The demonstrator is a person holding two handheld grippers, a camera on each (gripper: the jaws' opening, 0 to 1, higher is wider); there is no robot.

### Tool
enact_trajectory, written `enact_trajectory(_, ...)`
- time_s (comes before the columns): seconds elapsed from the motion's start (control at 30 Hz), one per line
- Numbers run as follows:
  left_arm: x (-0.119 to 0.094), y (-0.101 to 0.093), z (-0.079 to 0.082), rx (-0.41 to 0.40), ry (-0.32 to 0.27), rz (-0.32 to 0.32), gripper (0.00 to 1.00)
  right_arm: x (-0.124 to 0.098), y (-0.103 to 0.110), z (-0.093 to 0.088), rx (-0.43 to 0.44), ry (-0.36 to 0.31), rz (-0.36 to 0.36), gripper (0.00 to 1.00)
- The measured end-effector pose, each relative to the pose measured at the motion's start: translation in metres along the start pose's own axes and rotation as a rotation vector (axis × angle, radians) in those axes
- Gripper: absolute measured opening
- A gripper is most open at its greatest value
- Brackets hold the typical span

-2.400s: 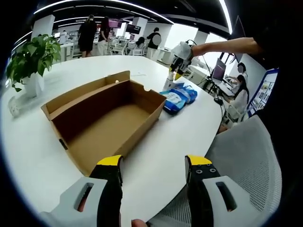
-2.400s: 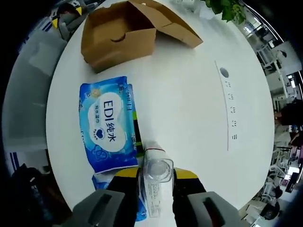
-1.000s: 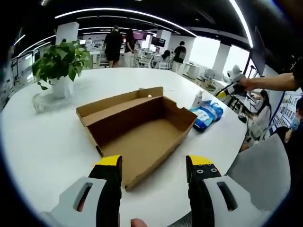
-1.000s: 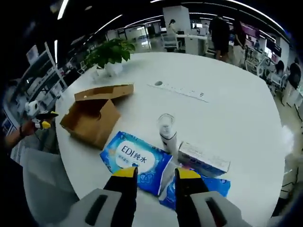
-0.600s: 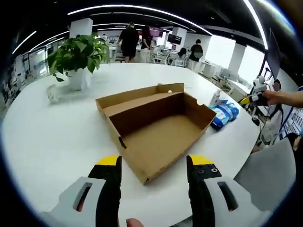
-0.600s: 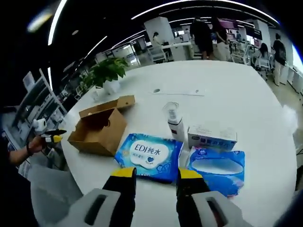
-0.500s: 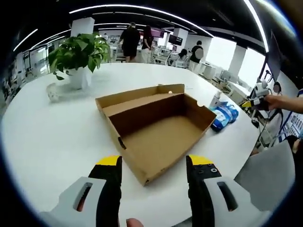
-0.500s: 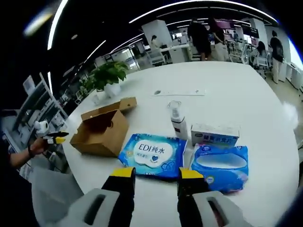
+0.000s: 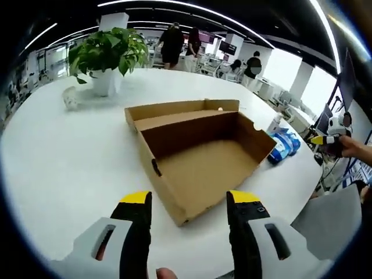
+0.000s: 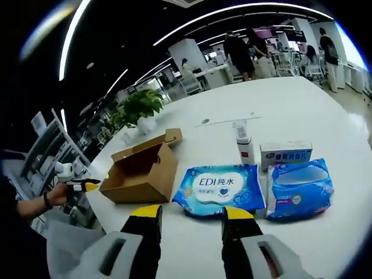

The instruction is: Operate the shoe box by opening the lid, removing the specified soft item, and placing it in the target area until the item is outside and the box remains undamaged.

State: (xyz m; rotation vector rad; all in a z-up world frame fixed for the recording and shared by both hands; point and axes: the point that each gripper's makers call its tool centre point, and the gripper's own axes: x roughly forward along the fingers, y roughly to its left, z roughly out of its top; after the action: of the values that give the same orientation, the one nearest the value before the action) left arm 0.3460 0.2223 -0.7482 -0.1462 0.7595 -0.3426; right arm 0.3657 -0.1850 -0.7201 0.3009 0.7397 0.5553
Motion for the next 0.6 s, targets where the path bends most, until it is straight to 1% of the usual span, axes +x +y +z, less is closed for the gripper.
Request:
enact_trajectory(0.17, 0.006, 0.0, -0.006, -0.024, 0.018, -0.001, 0.51, 0.003, 0.015, -0.003, 0.008, -0.024, 0.017, 0.41)
enact_trajectory(0.37, 0.014, -0.002, -0.014, -0.043, 0.046, -0.003, 0.49, 0.005, 0.027, -0.007, -0.001, -0.029, 0.03, 0.42)
enact_trajectory(0.47, 0.016, -0.002, -0.013, -0.066, 0.045, -0.006, 0.47, 0.004, 0.029, -0.007, -0.003, -0.031, 0.031, 0.42)
enact_trajectory(0.53, 0.018, -0.002, -0.013, -0.096, 0.055, -0.003, 0.48, 0.004, 0.031, -0.008, -0.004, -0.033, 0.032, 0.42)
enact_trajectory(0.6, 0.021, -0.002, -0.011, -0.101, 0.053, -0.003, 0.47, 0.003, 0.033, -0.009, -0.002, -0.035, 0.033, 0.42)
